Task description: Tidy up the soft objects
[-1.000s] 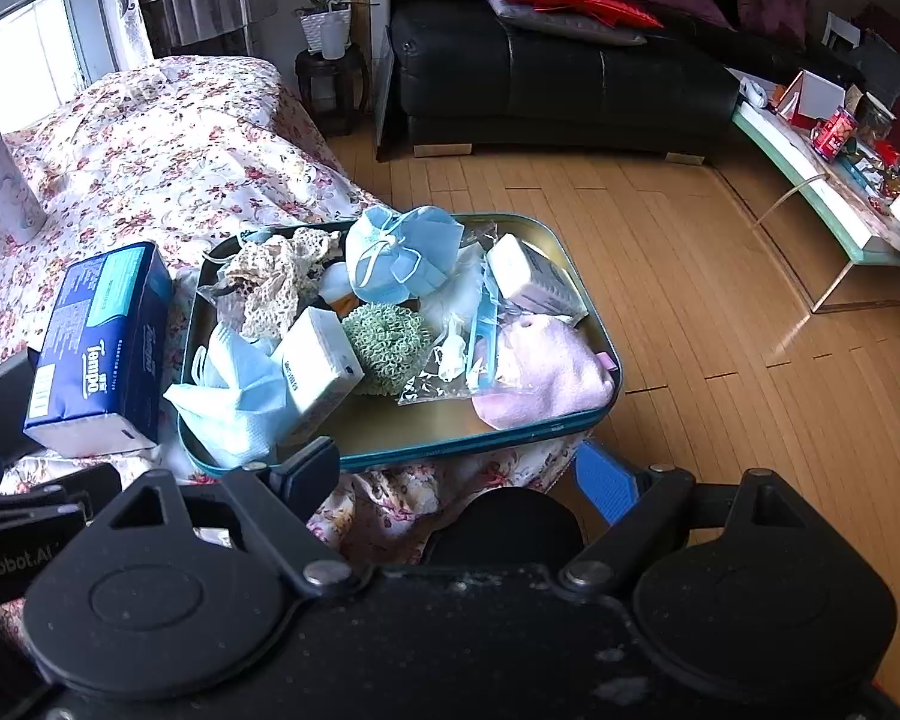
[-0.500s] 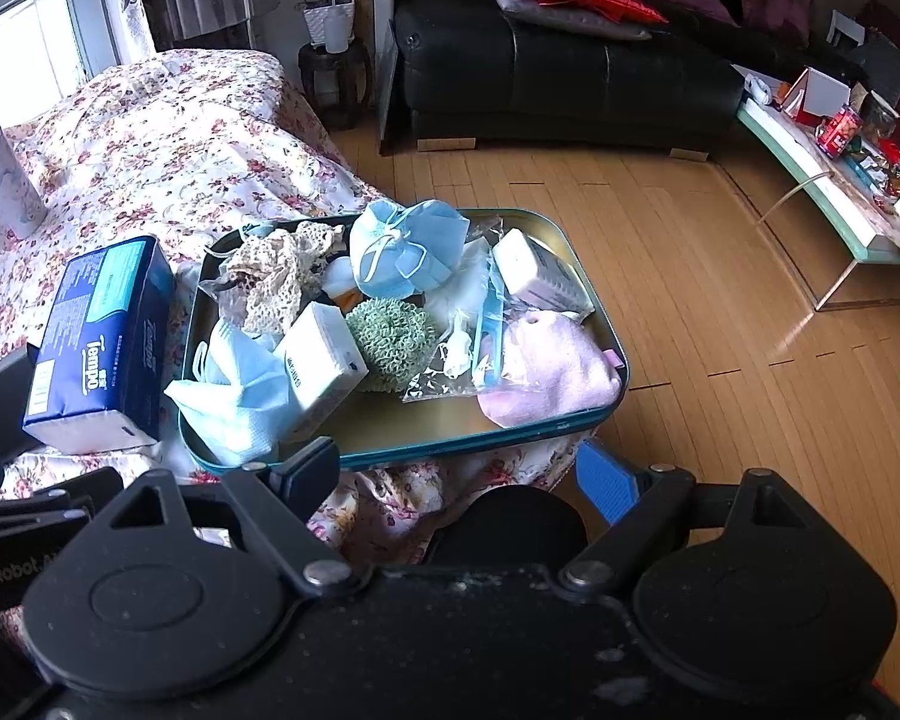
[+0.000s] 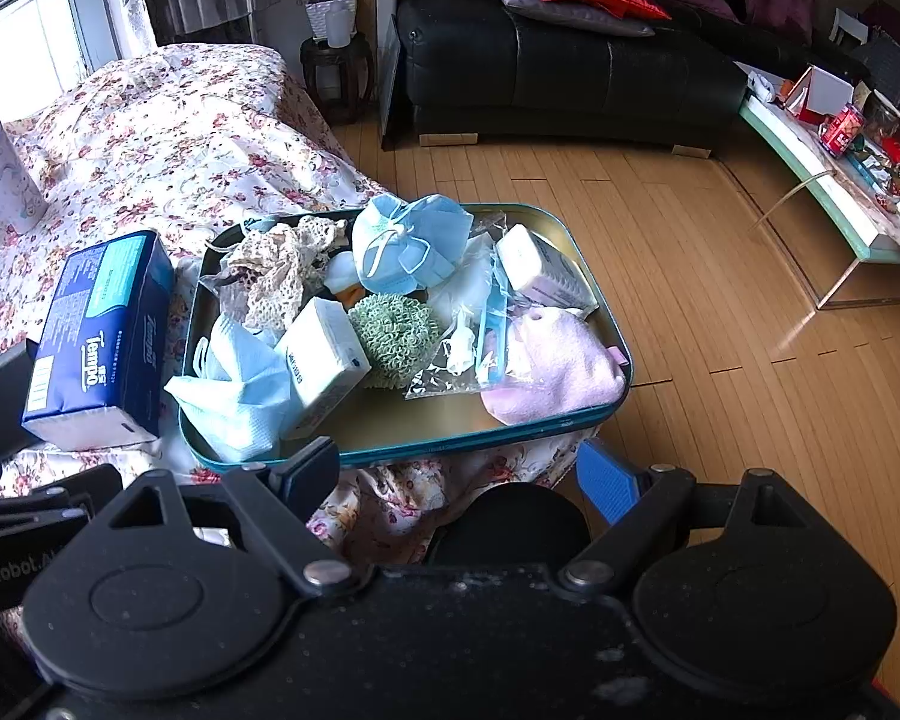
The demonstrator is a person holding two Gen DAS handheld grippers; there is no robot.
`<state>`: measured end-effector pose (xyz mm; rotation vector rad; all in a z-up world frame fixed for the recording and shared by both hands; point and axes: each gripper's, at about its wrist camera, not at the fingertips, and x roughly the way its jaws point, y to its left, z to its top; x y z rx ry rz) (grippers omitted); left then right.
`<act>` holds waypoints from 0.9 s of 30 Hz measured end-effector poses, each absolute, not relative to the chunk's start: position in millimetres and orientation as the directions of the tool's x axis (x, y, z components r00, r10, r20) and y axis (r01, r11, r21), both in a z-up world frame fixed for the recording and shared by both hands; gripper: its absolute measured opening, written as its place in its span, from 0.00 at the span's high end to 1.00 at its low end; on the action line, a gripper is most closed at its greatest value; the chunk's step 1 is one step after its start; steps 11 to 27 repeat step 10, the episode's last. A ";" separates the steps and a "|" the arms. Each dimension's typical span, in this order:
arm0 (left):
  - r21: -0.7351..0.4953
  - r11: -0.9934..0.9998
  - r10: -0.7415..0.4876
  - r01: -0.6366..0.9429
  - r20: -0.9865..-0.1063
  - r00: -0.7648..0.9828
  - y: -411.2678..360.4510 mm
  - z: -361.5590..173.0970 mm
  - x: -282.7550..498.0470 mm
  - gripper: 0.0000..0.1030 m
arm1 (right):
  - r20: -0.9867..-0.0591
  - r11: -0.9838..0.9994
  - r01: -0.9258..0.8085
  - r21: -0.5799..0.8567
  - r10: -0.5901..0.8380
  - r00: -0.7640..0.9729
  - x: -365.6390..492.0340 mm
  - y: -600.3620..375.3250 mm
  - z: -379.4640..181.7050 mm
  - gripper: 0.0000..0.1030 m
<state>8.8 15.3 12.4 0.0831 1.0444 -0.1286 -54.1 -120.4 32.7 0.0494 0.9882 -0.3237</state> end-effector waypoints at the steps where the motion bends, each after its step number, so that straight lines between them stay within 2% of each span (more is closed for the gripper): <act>1: 0.007 0.989 -0.067 0.146 -0.865 0.497 15.2 12.3 8.7 0.17 | -0.827 0.951 0.289 -0.105 -0.245 0.506 -54.0 -120.0 32.5 0.16; 27: 0.019 0.987 -0.063 0.158 -0.865 0.499 15.0 11.4 7.2 0.17 | -0.829 0.952 0.288 -0.105 -0.243 0.503 -53.7 -119.1 31.2 0.16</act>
